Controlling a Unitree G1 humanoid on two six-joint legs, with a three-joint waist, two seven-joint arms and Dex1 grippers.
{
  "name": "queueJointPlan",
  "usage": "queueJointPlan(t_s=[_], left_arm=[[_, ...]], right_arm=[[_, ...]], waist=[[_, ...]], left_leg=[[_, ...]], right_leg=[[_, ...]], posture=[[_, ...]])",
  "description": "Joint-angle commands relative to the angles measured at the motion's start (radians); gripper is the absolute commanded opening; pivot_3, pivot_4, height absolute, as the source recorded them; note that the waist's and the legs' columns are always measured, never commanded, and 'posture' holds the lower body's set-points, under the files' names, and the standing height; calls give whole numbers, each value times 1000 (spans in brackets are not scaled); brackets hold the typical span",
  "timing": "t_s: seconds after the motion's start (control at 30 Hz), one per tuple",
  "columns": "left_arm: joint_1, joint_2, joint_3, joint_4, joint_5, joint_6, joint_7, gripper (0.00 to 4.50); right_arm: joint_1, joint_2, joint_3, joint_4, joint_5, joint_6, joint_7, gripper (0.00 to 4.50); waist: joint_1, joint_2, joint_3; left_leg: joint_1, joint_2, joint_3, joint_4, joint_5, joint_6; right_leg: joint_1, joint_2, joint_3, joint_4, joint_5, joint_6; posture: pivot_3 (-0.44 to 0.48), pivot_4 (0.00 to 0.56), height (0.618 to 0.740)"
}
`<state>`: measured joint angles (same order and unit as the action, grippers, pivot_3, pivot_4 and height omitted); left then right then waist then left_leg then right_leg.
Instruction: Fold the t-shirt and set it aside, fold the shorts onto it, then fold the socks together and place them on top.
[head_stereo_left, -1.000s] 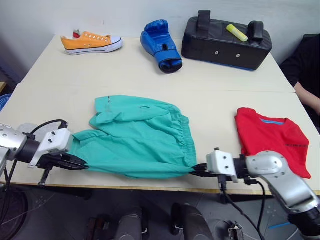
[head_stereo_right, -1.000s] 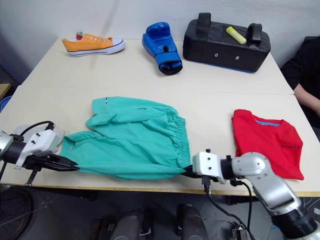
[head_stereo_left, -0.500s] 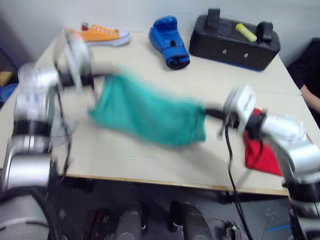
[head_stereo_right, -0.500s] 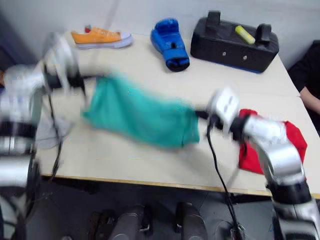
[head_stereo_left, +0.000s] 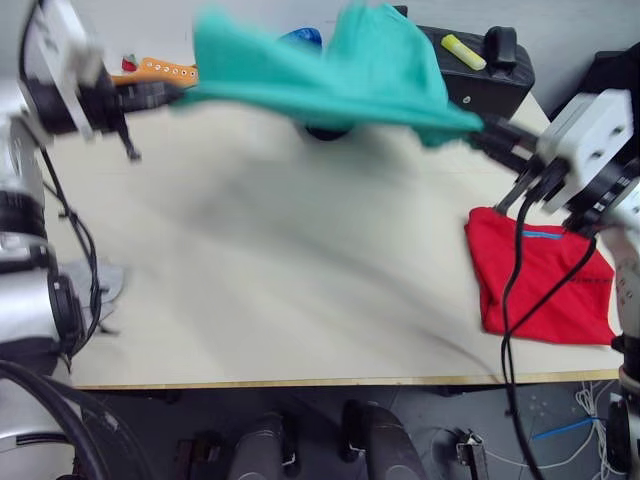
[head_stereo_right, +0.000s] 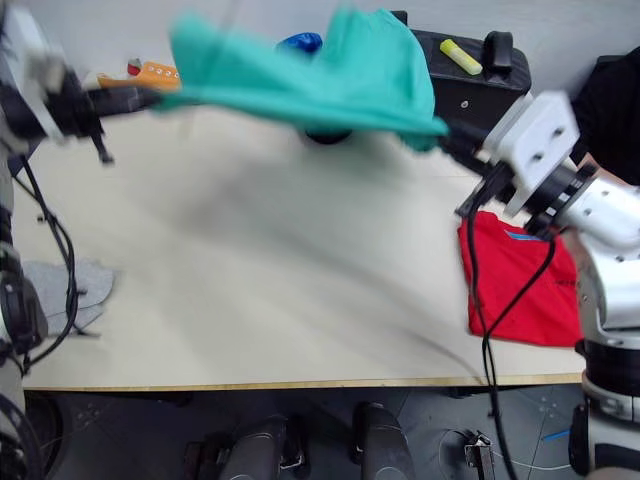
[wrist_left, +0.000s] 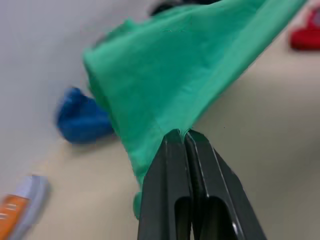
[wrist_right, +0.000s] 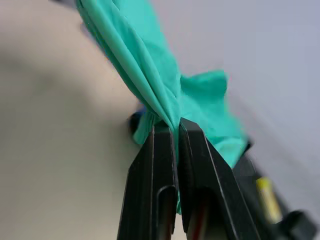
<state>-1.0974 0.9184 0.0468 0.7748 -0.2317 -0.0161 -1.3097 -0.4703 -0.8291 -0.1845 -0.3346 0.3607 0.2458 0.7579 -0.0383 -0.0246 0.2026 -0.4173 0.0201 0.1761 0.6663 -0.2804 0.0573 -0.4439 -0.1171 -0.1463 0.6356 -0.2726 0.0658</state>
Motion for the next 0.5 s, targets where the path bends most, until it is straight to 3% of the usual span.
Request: queueJointPlan(t_s=[0.03,0.13,0.23,0.37,0.5], left_arm=[[310,113,46,-306,-49,139,-70,0],[647,137,89,-610,-101,236,-62,0],[863,144,136,-835,-159,346,-41,0],[1006,206,197,-961,-213,450,-78,0],[1130,324,268,-1003,-255,516,-211,0]], right_arm=[[190,-10,37,-113,10,-9,77,44],[379,-30,88,-160,-10,-58,162,44],[482,-46,100,-192,1,-58,216,44],[555,-83,92,-220,40,-30,280,44],[605,-118,73,-245,100,16,340,44]], waist=[[-5,0,0],[2,0,0],[12,0,0],[20,0,0],[27,2,0]], left_leg=[[1,1,0,0,0,0],[8,1,0,0,0,-1],[12,1,-1,1,-2,0],[15,1,-5,-1,-4,-4],[14,2,-5,-3,-2,-8]], right_leg=[[1,0,5,0,0,0],[6,-2,11,1,-1,-1],[10,-10,11,0,0,-4],[16,-11,8,-10,6,-9],[14,-11,7,-10,6,-11]], posture=[[0,150,740],[0,150,740],[0,150,740],[0,150,740],[0,150,740]])
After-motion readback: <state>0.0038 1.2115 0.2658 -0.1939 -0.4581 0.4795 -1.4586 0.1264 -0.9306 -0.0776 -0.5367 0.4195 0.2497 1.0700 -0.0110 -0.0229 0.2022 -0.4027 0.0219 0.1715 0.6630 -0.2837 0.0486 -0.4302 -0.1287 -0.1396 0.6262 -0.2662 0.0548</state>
